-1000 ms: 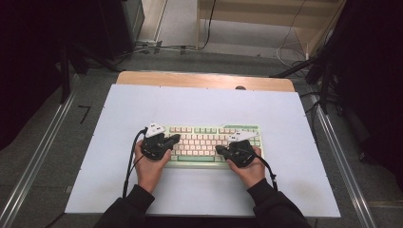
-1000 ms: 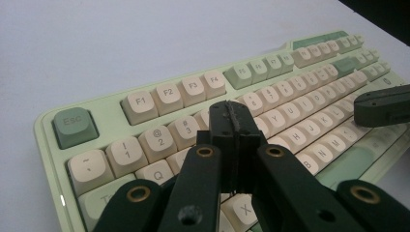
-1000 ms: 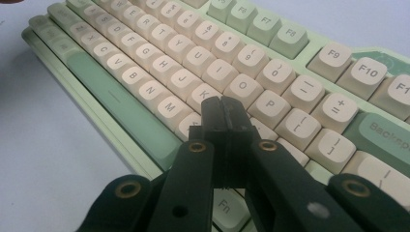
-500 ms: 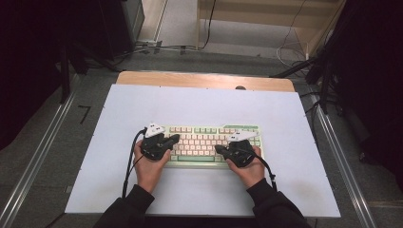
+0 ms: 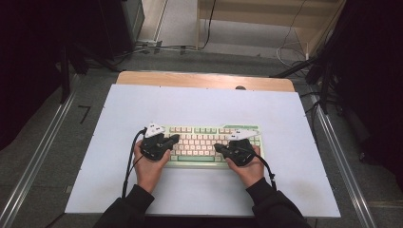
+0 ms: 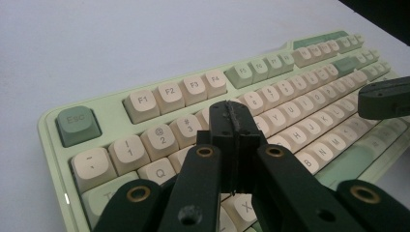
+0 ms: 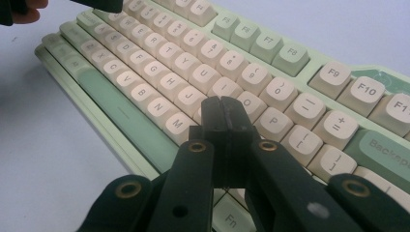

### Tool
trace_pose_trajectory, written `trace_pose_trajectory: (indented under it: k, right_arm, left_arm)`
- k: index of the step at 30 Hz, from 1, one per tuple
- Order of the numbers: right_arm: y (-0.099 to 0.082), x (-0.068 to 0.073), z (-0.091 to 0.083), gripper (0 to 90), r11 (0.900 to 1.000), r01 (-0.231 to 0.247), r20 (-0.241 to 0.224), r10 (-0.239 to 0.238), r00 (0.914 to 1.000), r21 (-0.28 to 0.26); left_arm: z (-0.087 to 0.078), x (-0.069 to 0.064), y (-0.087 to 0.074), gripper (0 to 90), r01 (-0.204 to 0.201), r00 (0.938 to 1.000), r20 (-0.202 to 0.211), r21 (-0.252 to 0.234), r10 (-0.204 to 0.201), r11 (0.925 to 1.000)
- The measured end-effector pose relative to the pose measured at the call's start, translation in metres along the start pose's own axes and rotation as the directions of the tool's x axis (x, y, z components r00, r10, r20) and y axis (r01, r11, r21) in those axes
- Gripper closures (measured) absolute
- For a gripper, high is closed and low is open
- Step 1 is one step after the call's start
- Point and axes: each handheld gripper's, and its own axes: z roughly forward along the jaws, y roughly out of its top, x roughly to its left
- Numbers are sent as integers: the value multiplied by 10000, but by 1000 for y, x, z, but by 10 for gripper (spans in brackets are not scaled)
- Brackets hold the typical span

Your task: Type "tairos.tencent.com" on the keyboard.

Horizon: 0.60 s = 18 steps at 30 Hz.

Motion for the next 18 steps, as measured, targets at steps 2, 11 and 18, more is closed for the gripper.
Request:
trace_pose_trajectory:
  k: [2,11,18]
  right_arm:
    - [0,0,0,883,10000,3,3,-3,10000,-4]
    - [3,0,2,883,10000,-13,-1,13,10000,-86]
    - [6,2,5,883,9999,21,-45,-22,10000,-126]
  left_arm:
    - [0,0,0,900,-6,10000,16,6,6,10000]
    - [-3,0,0,900,3,10000,41,-12,-3,10000]
    - [-2,-1,-2,900,-28,9999,99,61,27,10000]
